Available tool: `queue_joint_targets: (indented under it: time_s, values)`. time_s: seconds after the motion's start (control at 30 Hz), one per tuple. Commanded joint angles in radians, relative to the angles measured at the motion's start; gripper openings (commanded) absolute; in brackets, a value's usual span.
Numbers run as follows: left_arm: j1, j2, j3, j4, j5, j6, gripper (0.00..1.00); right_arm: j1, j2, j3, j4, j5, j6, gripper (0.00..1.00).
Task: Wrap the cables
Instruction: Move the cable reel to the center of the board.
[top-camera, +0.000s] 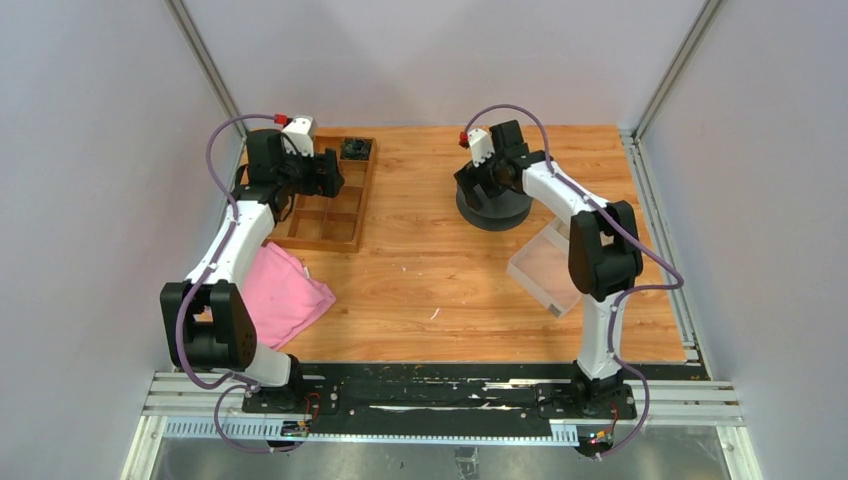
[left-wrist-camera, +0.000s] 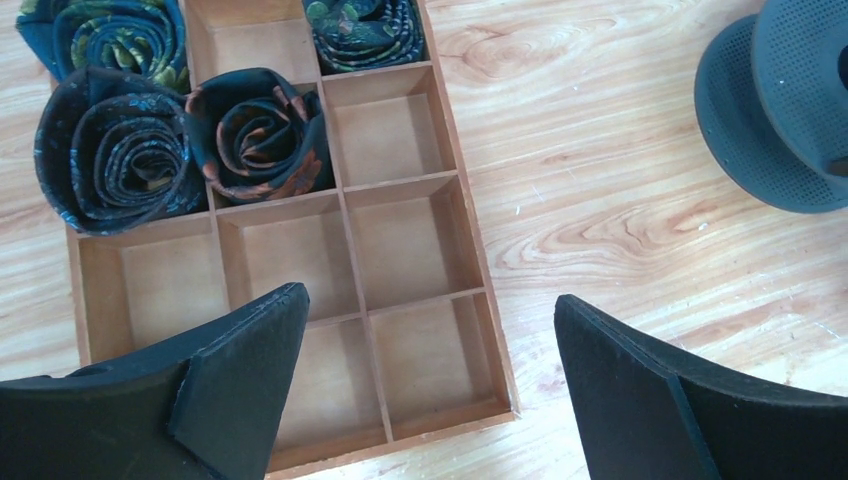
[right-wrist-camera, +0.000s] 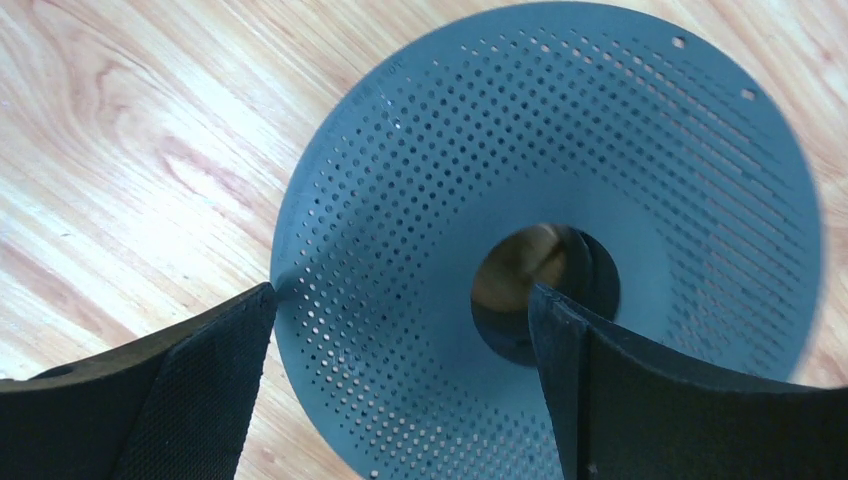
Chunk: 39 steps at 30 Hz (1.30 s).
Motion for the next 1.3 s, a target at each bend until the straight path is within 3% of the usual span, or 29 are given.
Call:
queue_joint_targets:
  time_s: [0.0,0.37,0.57,0.77,0.97,1.1,1.27]
  values:
    - [0.003,-0.003,-0.012,0.017,0.056,-0.001,0.98,0.011,0.058,0.050,-0.060,-0.016,0.021,0.95]
    - [0.003,0.007,-0.012,0.009,0.063,0.007,0.98,0.011,0.079,0.039,-0.095,-0.086,0.026,0.94]
    - [0.003,-0.007,-0.012,0.003,0.059,0.014,0.98,0.042,0.033,-0.026,-0.102,-0.094,0.024,0.87]
    - [0.003,-0.031,-0.008,-0.019,0.036,0.038,0.98,0.152,-0.035,-0.123,-0.101,-0.060,0.015,0.79]
    - [0.003,-0.084,-0.043,-0.032,0.019,0.067,0.98,0.345,-0.093,-0.198,-0.099,-0.008,-0.020,0.78]
    - [0.003,-0.112,-0.062,-0.049,0.011,0.071,0.98,0.463,-0.105,-0.205,-0.116,0.021,-0.040,0.81]
    - [0.003,-0.168,-0.088,-0.051,0.005,0.084,0.98,0.489,-0.199,-0.235,-0.138,0.056,-0.060,0.88]
